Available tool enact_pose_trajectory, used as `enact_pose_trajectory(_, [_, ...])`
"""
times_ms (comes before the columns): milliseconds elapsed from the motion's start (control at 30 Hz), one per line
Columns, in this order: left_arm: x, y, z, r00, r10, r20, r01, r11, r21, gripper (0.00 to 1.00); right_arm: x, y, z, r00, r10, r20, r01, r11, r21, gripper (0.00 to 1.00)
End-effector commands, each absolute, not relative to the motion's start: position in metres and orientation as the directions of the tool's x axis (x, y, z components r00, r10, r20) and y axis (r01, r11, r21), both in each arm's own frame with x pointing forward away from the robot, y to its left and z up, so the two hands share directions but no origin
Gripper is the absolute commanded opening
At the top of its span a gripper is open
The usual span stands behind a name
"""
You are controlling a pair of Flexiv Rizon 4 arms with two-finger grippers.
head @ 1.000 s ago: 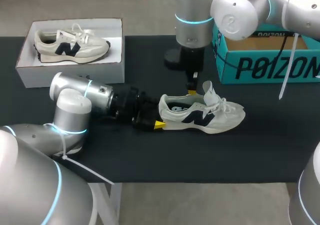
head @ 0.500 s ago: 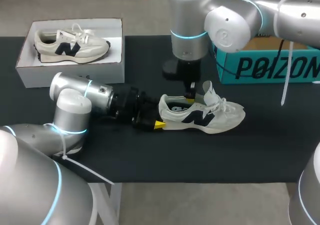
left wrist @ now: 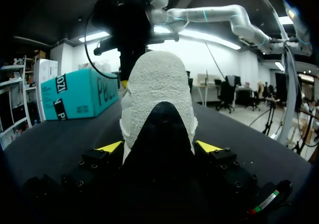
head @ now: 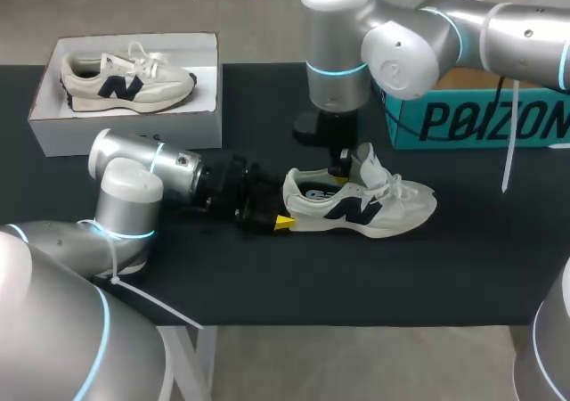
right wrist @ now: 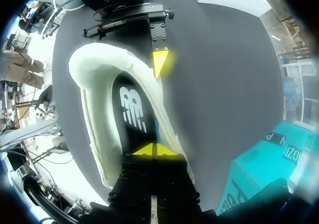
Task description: Take the shoe out of the shoebox, open the shoe tongue, remove and reinsert the insole, then place the shoe into the shoebox
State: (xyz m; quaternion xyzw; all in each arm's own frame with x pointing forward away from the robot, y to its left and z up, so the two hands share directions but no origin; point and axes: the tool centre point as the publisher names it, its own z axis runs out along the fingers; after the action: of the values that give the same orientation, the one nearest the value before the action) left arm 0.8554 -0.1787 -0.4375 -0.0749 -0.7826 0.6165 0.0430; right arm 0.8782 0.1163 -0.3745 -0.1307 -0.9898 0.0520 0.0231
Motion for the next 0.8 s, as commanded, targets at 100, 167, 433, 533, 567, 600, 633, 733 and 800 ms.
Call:
enact_pose_trajectory(100, [0.857,-0.179,-0.442,-0.985,0.173,-0.026,0.065,0.228,-0.971,0.0,0.877,0.117,-0.384,-0.964,0.264,0.022,0.261,0.959,-0.107,0.0])
enact_pose_trajectory(167, [0.857,-0.179,-0.442,-0.985,0.173,-0.026,0.065,0.228,-0.971,0.0,0.876,0.117,-0.386,-0.964,0.264,0.022,0.26,0.96,-0.108,0.0])
enact_pose_trajectory(433, [0.857,-0.179,-0.442,-0.985,0.173,-0.026,0.065,0.228,-0.971,0.0,0.873,0.118,-0.39,-0.965,0.259,0.042,0.254,0.961,-0.109,0.2])
enact_pose_trajectory(533, [0.857,-0.179,-0.442,-0.985,0.173,-0.026,0.065,0.228,-0.971,0.0,0.871,0.117,-0.39,-0.964,0.263,0.044,0.257,0.96,-0.109,0.31])
enact_pose_trajectory(567, [0.857,-0.179,-0.442,-0.985,0.173,-0.026,0.065,0.228,-0.971,0.0,0.871,0.116,-0.39,-0.964,0.263,0.044,0.257,0.96,-0.108,0.35])
enact_pose_trajectory(600, [0.857,-0.179,-0.442,-0.985,0.173,-0.026,0.065,0.228,-0.971,0.0,0.87,0.116,-0.39,-0.964,0.263,0.043,0.257,0.96,-0.108,0.39])
enact_pose_trajectory(633, [0.857,-0.179,-0.442,-0.985,0.173,-0.026,0.065,0.228,-0.971,0.0,0.87,0.116,-0.389,-0.964,0.263,0.043,0.257,0.96,-0.109,0.4])
enact_pose_trajectory(733, [0.857,-0.179,-0.442,-0.985,0.173,-0.026,0.065,0.228,-0.971,0.0,0.869,0.116,-0.388,-0.964,0.262,0.041,0.257,0.961,-0.106,0.39])
enact_pose_trajectory(800, [0.857,-0.179,-0.442,-0.985,0.173,-0.026,0.065,0.228,-0.971,0.0,0.868,0.116,-0.388,-0.964,0.264,0.038,0.258,0.96,-0.106,0.4])
